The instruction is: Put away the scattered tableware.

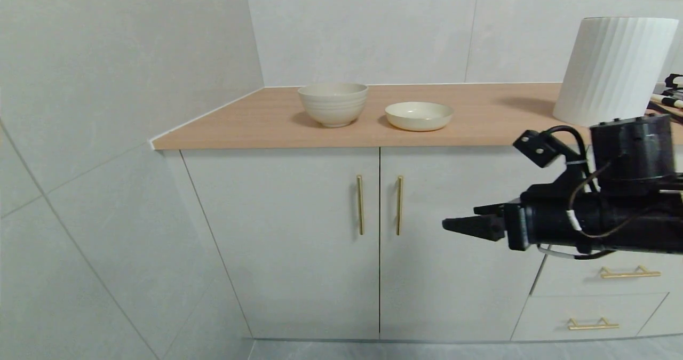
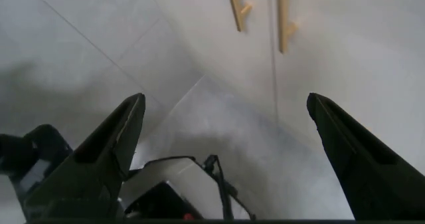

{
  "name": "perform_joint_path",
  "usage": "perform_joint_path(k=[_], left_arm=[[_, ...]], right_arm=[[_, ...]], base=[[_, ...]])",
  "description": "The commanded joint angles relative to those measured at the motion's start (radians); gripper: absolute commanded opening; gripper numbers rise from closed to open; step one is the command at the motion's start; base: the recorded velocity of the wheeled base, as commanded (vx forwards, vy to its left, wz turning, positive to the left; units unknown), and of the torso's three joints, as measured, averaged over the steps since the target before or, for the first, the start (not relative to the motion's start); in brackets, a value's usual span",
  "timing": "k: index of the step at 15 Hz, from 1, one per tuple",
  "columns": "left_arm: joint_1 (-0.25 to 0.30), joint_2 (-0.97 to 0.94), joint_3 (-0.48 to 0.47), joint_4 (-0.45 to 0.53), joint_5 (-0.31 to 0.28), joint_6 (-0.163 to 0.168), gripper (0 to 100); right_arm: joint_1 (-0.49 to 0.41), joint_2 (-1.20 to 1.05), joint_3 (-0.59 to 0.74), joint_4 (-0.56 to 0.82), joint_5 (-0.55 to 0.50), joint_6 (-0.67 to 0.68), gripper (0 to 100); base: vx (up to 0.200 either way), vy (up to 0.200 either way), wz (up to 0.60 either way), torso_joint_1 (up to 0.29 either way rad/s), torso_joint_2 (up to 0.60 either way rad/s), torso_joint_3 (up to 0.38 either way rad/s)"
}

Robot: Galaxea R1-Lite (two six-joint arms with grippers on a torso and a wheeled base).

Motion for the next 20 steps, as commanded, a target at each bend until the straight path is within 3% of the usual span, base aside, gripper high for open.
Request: perform_joint_path(k=[1, 3, 7, 10, 20], left_arm=[[0.0, 0.0, 0.0, 0.0, 0.0, 0.0, 100], [0.0, 0.0, 0.0, 0.0, 0.0, 0.0, 100], [0.0, 0.0, 0.0, 0.0, 0.0, 0.0, 100], [0.0, 0.0, 0.0, 0.0, 0.0, 0.0, 100], [0.0, 0.0, 0.0, 0.0, 0.0, 0.0, 100]], right_arm=[[0.04, 0.216, -0.125, -0.006, -0.001, 0.005, 100], [0.043, 0.294, -0.165, -0.039, -0.002, 0.005, 100], [0.046, 0.503, -0.174, -0.365, -0.037, 0.067, 100], [0.046, 0.544, -0.18, -0.48, -0.068, 0.12, 100], [0.081, 0.607, -0.229, -0.595, -0.071, 0.267, 100]], base=[[0.0, 0.0, 0.0, 0.0, 0.0, 0.0], [0.0, 0.0, 0.0, 0.0, 0.0, 0.0], [0.0, 0.0, 0.0, 0.0, 0.0, 0.0], [0.0, 0.0, 0.0, 0.0, 0.0, 0.0], [0.0, 0.0, 0.0, 0.0, 0.0, 0.0]])
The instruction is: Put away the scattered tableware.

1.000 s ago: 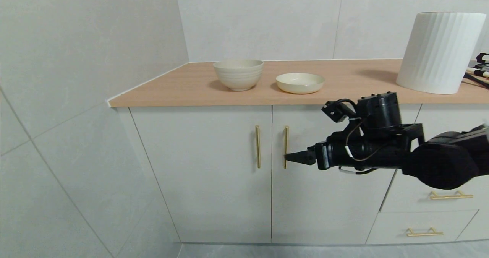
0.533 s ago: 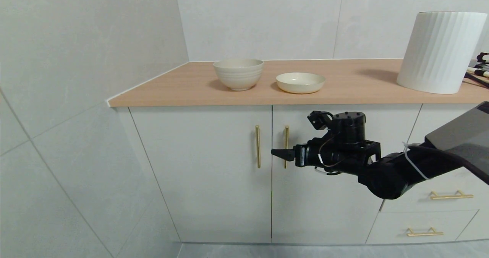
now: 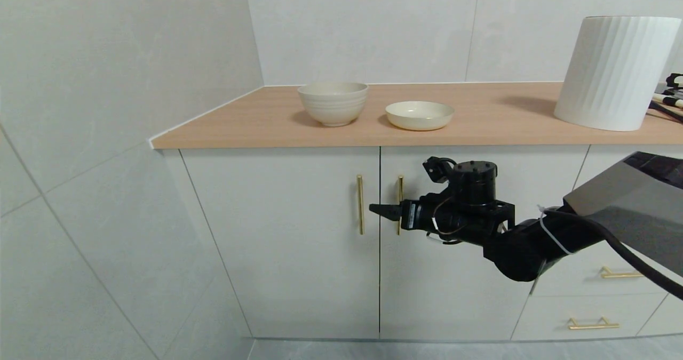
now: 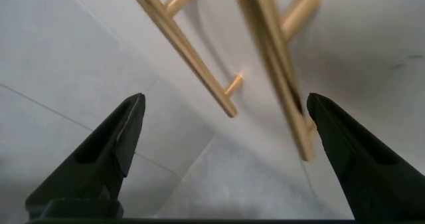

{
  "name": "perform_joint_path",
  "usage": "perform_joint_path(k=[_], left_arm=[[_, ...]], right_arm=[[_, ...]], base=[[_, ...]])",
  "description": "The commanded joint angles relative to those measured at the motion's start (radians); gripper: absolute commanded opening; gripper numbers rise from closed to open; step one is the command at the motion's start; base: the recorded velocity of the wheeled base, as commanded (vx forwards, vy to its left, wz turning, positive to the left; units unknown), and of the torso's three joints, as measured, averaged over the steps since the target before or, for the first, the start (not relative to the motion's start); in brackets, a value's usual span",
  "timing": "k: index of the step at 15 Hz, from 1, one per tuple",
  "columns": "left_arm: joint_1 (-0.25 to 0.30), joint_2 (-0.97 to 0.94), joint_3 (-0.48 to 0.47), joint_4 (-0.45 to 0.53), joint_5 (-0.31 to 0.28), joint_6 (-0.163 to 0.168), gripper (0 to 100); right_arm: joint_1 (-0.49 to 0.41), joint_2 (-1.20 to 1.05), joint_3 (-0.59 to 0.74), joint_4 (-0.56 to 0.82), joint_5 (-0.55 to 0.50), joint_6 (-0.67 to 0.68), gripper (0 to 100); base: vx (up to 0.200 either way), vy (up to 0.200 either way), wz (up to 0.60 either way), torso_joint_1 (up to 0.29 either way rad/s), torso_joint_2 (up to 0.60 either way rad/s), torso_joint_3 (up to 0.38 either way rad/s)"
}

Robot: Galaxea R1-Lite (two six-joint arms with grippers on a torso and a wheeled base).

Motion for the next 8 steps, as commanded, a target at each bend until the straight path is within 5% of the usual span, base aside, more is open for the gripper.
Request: perform_joint_path(k=[1, 8], left_arm=[[0.0, 0.0, 0.0, 0.0, 0.0, 0.0, 100], [0.0, 0.0, 0.0, 0.0, 0.0, 0.0, 100]], right_arm=[[0.01, 0.007, 0.0, -0.014, 0.0, 0.019, 100], [0.038, -0.002, 0.027, -0.018, 0.002, 0.02, 100]], base=[[0.0, 0.0, 0.0, 0.0, 0.0, 0.0], [0.0, 0.0, 0.0, 0.0, 0.0, 0.0]])
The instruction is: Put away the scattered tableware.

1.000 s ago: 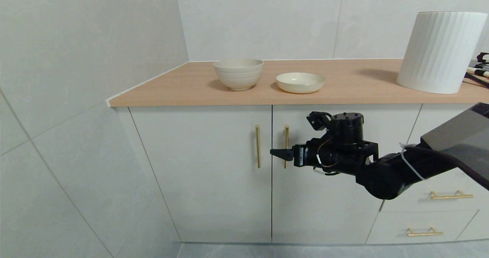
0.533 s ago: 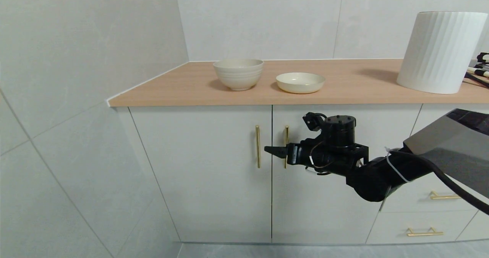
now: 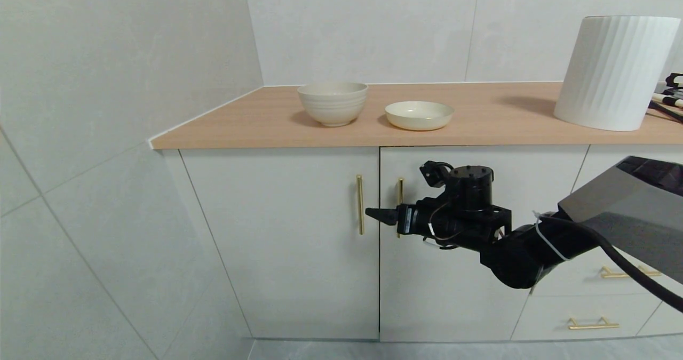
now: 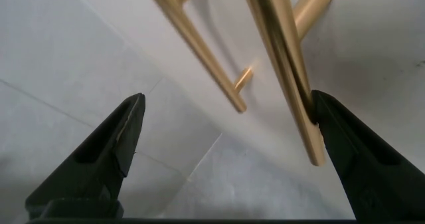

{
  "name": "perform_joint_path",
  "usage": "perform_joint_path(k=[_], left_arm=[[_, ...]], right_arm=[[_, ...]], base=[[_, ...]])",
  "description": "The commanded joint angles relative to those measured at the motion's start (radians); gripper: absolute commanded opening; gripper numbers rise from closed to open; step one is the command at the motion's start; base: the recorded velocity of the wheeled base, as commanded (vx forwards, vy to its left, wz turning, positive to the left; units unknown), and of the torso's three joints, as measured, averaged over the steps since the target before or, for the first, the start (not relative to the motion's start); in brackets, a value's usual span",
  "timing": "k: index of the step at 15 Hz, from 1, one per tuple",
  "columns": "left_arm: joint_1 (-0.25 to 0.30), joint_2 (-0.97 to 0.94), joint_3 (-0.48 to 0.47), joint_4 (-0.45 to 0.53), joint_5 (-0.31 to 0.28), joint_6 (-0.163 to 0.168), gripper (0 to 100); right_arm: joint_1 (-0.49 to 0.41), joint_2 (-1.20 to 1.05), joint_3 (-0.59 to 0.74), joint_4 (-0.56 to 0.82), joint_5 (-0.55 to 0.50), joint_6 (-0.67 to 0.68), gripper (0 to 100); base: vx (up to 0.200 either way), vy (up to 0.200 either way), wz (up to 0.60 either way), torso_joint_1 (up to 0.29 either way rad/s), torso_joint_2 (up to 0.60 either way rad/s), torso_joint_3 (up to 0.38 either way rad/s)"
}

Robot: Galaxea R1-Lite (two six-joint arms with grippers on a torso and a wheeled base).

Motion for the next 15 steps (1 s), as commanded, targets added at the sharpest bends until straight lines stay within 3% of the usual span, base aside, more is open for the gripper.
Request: perform_joint_path(k=[1, 4, 9, 11, 15], left_arm=[[0.0, 0.0, 0.0, 0.0, 0.0, 0.0, 100], [0.0, 0.0, 0.0, 0.0, 0.0, 0.0, 100], [0.0, 0.0, 0.0, 0.0, 0.0, 0.0, 100], [0.0, 0.0, 0.0, 0.0, 0.0, 0.0, 100], [0.0, 0.0, 0.0, 0.0, 0.0, 0.0, 100]], right_arm=[[0.006, -0.014, 0.013, 0.001, 0.005, 0.0, 100], [0.023, -0.06, 0.073, 0.001, 0.01, 0.0, 100], [0.084, -0.232, 0.335, -0.034, 0.027, 0.0, 100], [0.086, -0.292, 0.427, -0.106, 0.071, 0.0, 100], [0.091, -0.395, 0.568, -0.117, 0.113, -0.001, 100]], base=[[0.0, 0.0, 0.0, 0.0, 0.0, 0.0], [0.0, 0.0, 0.0, 0.0, 0.0, 0.0], [0.0, 0.0, 0.0, 0.0, 0.0, 0.0], [0.0, 0.0, 0.0, 0.0, 0.0, 0.0], [0.0, 0.0, 0.0, 0.0, 0.0, 0.0]])
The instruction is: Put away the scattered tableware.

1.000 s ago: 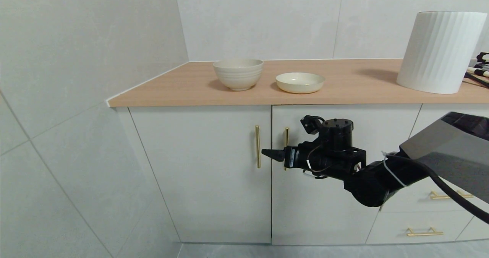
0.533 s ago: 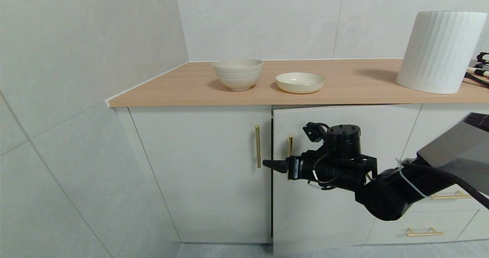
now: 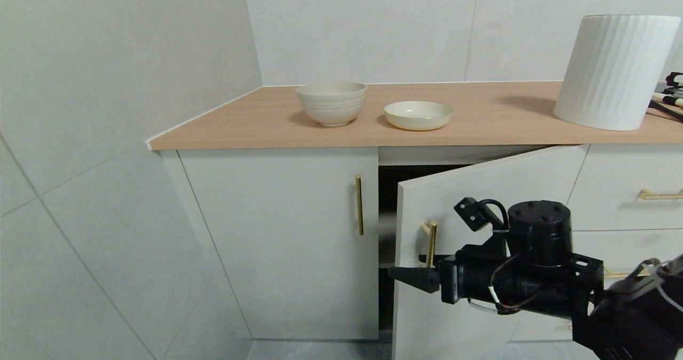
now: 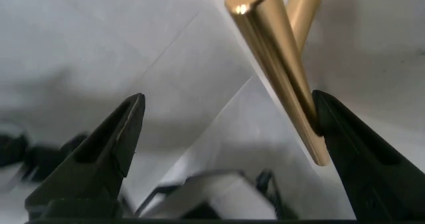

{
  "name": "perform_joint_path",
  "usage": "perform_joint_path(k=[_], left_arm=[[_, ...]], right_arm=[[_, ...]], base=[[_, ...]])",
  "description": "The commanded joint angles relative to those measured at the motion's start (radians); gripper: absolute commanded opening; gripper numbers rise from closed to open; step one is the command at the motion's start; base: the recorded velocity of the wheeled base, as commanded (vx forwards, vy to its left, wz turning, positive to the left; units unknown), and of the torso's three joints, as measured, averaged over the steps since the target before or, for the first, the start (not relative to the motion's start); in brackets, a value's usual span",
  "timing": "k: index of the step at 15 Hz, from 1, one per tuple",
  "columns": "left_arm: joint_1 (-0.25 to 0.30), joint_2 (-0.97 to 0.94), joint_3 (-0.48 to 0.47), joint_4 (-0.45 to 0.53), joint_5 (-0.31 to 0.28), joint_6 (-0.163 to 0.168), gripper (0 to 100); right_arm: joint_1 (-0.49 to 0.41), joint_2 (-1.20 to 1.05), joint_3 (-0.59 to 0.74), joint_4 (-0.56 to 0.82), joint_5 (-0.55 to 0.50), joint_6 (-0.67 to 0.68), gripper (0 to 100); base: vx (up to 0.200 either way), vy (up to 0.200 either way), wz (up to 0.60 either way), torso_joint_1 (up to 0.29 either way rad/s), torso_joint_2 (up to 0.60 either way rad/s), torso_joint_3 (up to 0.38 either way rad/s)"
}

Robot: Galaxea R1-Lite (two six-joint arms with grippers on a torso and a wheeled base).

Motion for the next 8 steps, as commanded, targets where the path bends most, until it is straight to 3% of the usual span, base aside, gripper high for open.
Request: perform_joint_path(k=[1, 8], left_arm=[[0.0, 0.0, 0.0, 0.0, 0.0, 0.0, 100], [0.0, 0.0, 0.002, 0.0, 0.0, 0.001, 100]], right_arm=[[0.004, -0.094, 0.076, -0.013, 0.031, -0.001, 100], [0.004, -0.108, 0.102, -0.027, 0.037, -0.004, 100]], base=[[0.0, 0.0, 0.0, 0.0, 0.0, 0.0], [0.0, 0.0, 0.0, 0.0, 0.0, 0.0]])
